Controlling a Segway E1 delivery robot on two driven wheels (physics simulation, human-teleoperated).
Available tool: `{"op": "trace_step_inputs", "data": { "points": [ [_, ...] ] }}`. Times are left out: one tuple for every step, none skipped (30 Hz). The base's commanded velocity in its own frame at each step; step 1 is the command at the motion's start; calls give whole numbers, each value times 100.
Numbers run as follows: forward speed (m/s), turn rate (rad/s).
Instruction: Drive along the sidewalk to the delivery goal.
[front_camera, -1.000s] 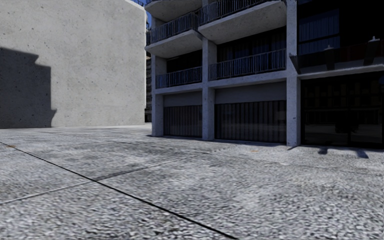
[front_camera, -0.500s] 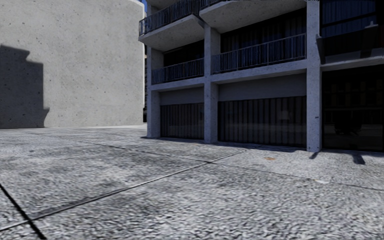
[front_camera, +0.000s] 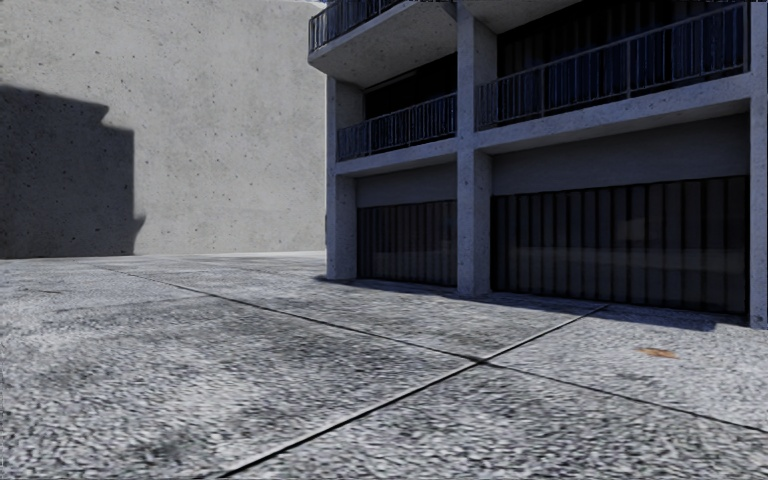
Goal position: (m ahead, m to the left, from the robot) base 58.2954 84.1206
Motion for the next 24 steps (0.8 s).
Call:
{"op": "trace_step_inputs", "data": {
  "points": [
    [200, 47],
    [200, 47],
    [200, 47],
    [200, 47],
    [200, 47],
    [200, 47],
    [200, 47],
    [200, 47],
    [200, 47],
    [200, 47],
    [200, 47],
    [200, 47],
    [200, 47],
    [200, 47],
    [200, 47],
    [200, 47],
    [200, 47],
    [200, 47],
    [200, 47],
    [200, 47],
    [200, 47],
    [200, 47],
    [200, 47],
    [200, 47]
  ]
}}
